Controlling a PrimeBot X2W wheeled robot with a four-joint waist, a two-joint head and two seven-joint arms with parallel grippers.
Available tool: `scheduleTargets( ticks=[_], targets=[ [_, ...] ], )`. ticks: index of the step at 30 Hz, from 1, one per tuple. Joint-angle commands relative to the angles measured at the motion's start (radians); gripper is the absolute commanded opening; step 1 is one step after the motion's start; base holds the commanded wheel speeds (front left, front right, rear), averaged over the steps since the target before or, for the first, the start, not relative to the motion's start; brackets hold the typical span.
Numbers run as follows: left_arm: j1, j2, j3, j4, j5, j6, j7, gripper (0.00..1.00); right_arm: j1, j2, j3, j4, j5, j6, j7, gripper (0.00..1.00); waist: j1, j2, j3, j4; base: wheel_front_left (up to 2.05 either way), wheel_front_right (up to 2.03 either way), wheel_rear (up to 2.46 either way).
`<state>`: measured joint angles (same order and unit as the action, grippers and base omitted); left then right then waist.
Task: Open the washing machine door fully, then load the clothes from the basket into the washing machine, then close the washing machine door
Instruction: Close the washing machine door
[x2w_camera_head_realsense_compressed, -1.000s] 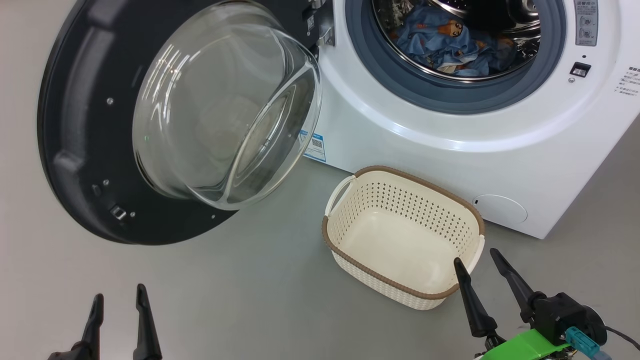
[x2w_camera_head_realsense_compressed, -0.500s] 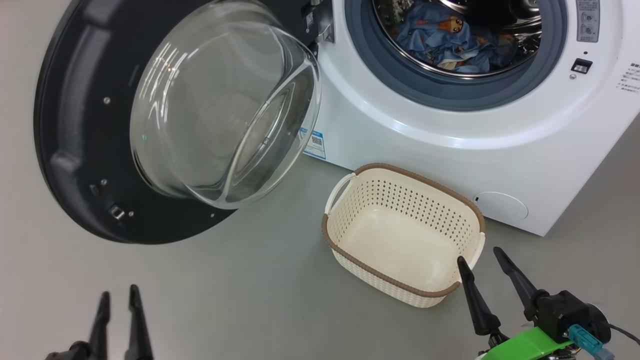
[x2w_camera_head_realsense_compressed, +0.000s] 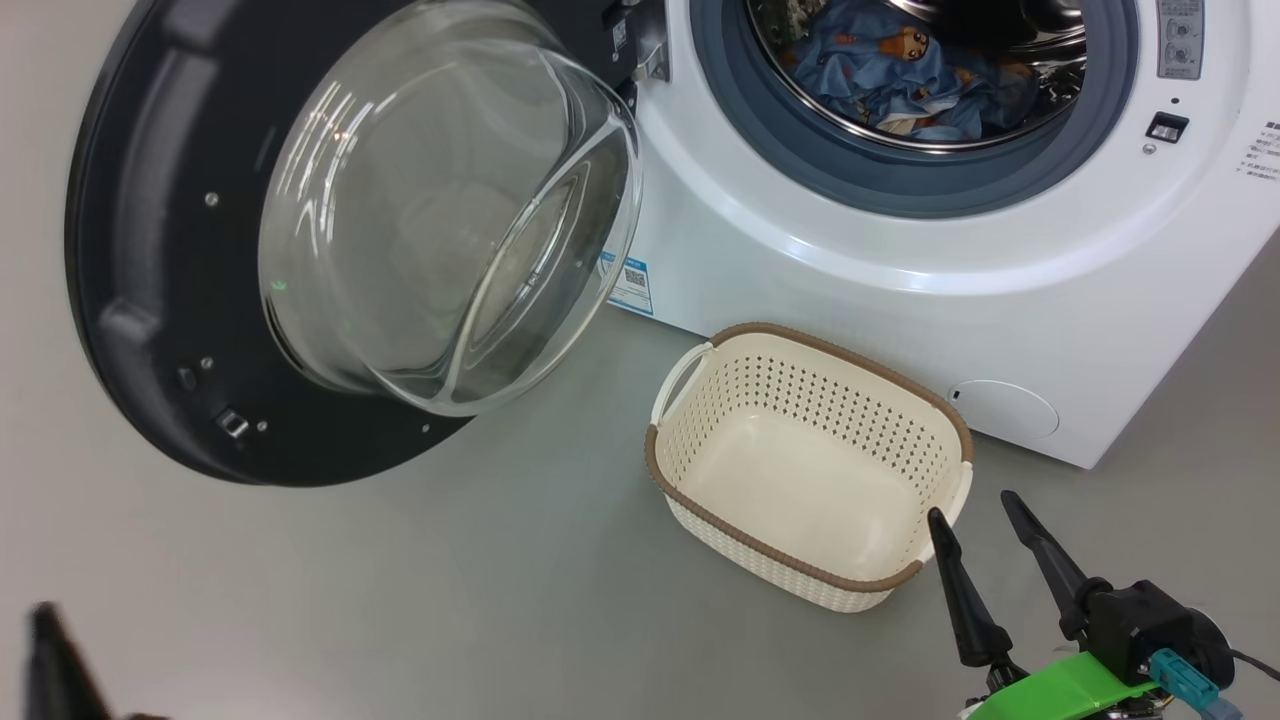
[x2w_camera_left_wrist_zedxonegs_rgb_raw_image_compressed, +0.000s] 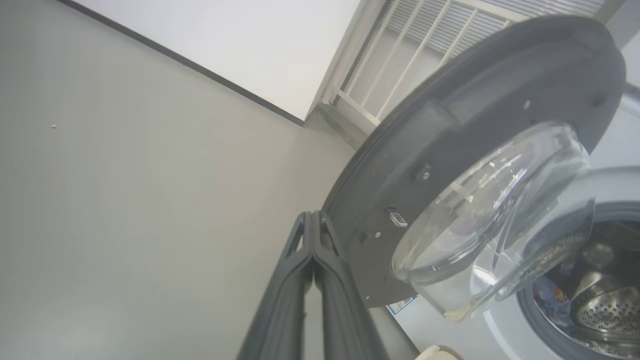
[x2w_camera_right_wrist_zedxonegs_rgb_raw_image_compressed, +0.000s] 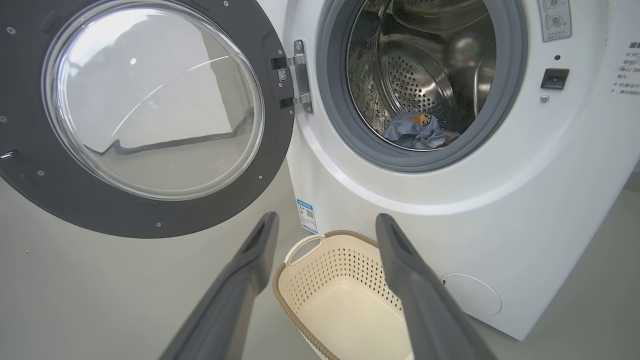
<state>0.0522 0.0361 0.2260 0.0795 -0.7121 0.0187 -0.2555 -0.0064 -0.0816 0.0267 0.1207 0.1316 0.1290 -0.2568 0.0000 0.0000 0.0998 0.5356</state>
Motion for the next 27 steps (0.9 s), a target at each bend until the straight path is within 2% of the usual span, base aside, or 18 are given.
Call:
scheduleTargets(
  ticks=[1,6,12,14,21,27],
  targets=[
    [-0.056,0.014,0.073,0.004,-0.067,-0.018,-0.006,0.0,-0.013,0.002,0.025,-0.028,0.001,0.002,-0.005,1.0,0.0,0.0,0.0,0.0,0.0,0.0,0.0],
    [-0.166,0.018,0.227,0.128,-0.349,-0.113,-0.002,0.0,-0.01,0.005,0.024,-0.029,0.004,0.002,-0.005,1.0,0.0,0.0,-0.005,-0.003,0.0,0.0,0.0],
    [-0.318,0.136,0.35,0.238,-0.619,-0.138,0.132,0.0,-0.012,0.006,0.027,-0.033,0.008,0.002,-0.005,1.0,0.0,0.0,0.002,-0.02,0.0,0.0,0.0],
    [-0.385,0.201,0.403,0.309,-0.7,-0.141,0.172,0.0,-0.015,0.009,0.025,-0.032,0.016,0.002,-0.005,1.0,0.0,0.0,0.009,-0.035,0.0,0.0,0.0],
    [-0.524,0.315,0.435,0.467,-0.795,-0.137,0.263,0.0,-0.03,-0.004,0.024,-0.025,0.029,0.002,-0.005,1.0,0.0,0.0,0.027,-0.071,0.0,0.0,0.0],
    [-0.588,0.37,0.406,0.554,-0.805,-0.115,0.335,0.0,-0.036,-0.008,0.029,-0.024,0.033,0.002,-0.003,1.0,0.0,0.0,0.034,-0.097,0.0,0.0,0.0]
  ],
)
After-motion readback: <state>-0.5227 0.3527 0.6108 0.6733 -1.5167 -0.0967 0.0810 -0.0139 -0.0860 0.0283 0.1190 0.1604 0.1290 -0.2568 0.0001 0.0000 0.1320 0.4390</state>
